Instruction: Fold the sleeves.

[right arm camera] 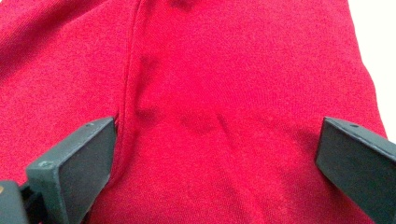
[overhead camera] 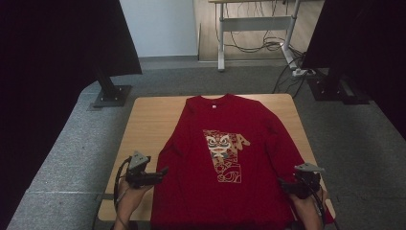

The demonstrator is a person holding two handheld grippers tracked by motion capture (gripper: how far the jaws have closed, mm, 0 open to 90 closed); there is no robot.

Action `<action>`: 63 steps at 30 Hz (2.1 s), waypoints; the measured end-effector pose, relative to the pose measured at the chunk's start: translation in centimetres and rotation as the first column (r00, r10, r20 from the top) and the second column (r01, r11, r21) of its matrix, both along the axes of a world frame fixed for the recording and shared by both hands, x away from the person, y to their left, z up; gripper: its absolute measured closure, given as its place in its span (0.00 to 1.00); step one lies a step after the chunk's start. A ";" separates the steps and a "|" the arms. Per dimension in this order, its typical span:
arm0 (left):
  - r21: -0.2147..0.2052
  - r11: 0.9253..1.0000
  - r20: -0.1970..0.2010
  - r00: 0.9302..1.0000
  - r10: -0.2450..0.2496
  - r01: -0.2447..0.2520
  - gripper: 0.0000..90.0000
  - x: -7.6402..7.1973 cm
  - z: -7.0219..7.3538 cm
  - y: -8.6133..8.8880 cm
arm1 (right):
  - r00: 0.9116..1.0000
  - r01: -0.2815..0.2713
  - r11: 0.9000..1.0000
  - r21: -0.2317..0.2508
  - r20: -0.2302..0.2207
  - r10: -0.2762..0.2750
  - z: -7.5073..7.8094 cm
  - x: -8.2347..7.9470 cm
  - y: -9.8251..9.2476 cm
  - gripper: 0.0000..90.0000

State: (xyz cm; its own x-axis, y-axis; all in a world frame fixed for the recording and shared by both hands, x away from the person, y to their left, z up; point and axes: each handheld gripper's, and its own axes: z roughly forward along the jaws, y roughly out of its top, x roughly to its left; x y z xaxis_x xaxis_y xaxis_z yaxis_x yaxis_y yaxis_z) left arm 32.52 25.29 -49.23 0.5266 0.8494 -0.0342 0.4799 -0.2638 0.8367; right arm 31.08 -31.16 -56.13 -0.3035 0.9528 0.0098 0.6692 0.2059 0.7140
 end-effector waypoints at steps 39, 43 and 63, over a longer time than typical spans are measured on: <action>0.127 0.982 -0.133 0.978 0.158 -0.142 0.07 1.9 -6.2 3.1 | 1.000 0.004 0.997 0.074 -0.004 -0.003 1.2 0.6 -0.5 0.06; 0.127 0.982 -0.133 0.978 0.160 -0.143 0.06 1.9 -6.2 3.1 | 1.000 0.007 0.997 0.078 0.005 -0.007 1.4 0.7 -0.7 0.07; 0.129 0.979 -0.134 0.975 0.177 -0.160 0.06 1.8 -6.2 3.0 | 0.998 0.026 0.999 0.047 0.058 -0.029 2.8 5.4 -3.3 0.17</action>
